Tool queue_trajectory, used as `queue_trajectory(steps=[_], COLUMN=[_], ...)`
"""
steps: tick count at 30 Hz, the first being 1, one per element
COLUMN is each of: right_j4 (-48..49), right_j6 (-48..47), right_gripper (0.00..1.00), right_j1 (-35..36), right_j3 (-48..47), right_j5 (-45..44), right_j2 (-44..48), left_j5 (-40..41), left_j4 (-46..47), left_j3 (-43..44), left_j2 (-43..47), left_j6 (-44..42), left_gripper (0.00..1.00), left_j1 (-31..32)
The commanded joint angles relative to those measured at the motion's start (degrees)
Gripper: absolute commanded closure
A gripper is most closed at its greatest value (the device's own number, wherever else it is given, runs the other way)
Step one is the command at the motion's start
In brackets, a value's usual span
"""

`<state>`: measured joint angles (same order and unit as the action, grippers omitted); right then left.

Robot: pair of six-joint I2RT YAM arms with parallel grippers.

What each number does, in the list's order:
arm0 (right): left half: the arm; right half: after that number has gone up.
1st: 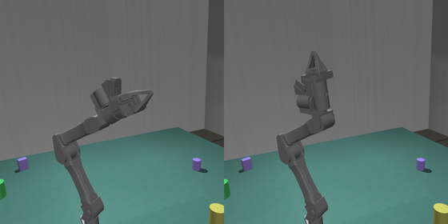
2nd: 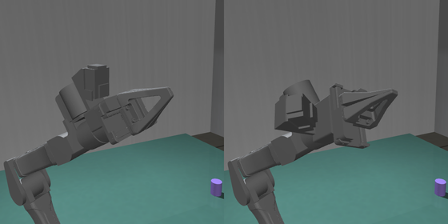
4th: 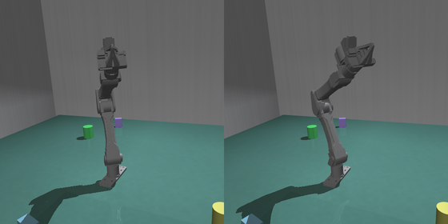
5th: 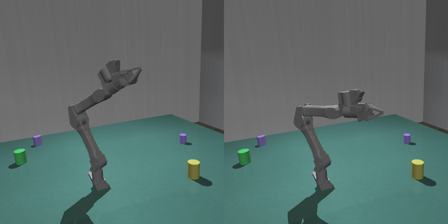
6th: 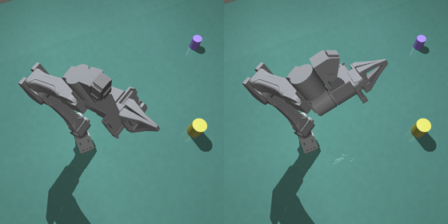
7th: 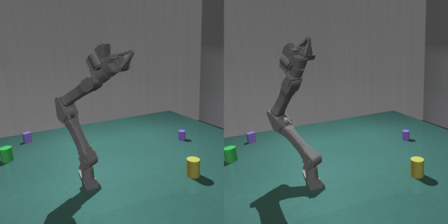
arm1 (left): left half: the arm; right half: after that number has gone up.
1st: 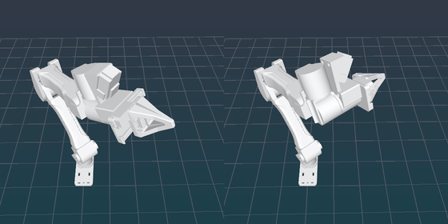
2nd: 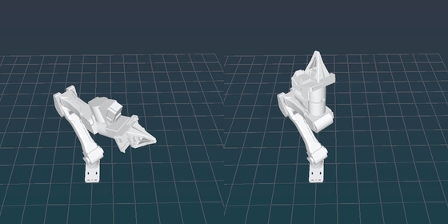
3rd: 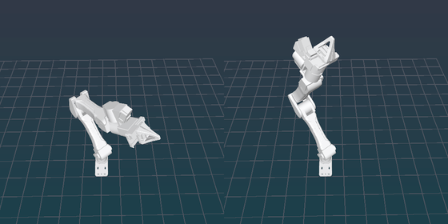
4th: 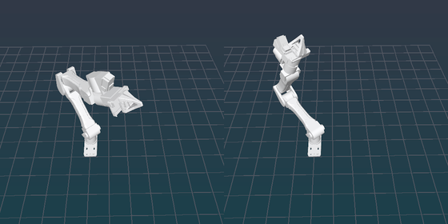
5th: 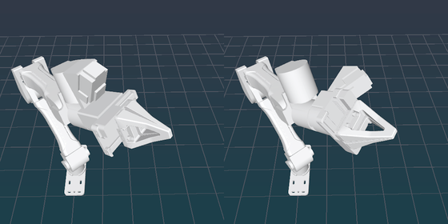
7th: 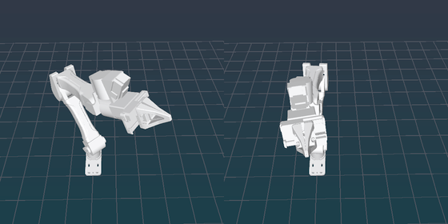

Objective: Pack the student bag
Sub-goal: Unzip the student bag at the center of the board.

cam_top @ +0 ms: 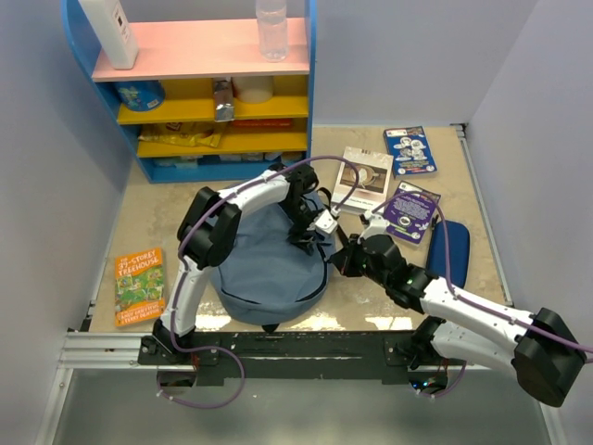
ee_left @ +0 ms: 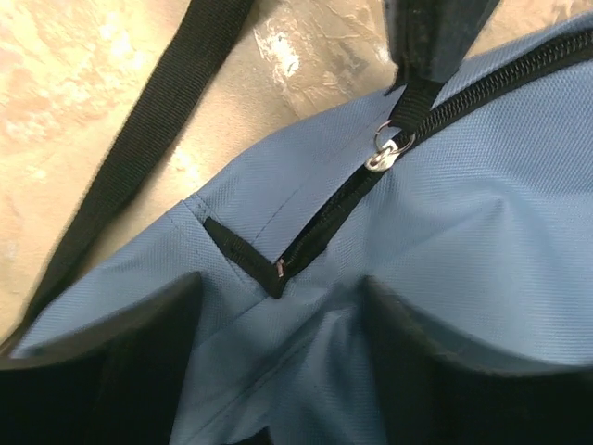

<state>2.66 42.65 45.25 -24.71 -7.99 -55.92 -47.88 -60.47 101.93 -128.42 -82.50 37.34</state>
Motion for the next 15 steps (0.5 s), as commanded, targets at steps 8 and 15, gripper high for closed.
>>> queue_trajectory(steps=[8,15], right_j4=[1.13,-2.65], right_j6=[0.32,-2.39], right_gripper=[1.00,1.00], right_j1=[-0.17,-2.80], right_j3=[-3.32,-11.67], right_j5=[-3.43,-8.27], right_j2=[-3.13,-10.86], left_j5=[-0.37,1.82], left_j4=[28.18,41.31], left_j3=[-11.56,-19.13], left_j2=[3.51,8.80], left_j6=[30.83,53.75], left_gripper=[1.00,1.00], left_j1=[-0.69,-4.38])
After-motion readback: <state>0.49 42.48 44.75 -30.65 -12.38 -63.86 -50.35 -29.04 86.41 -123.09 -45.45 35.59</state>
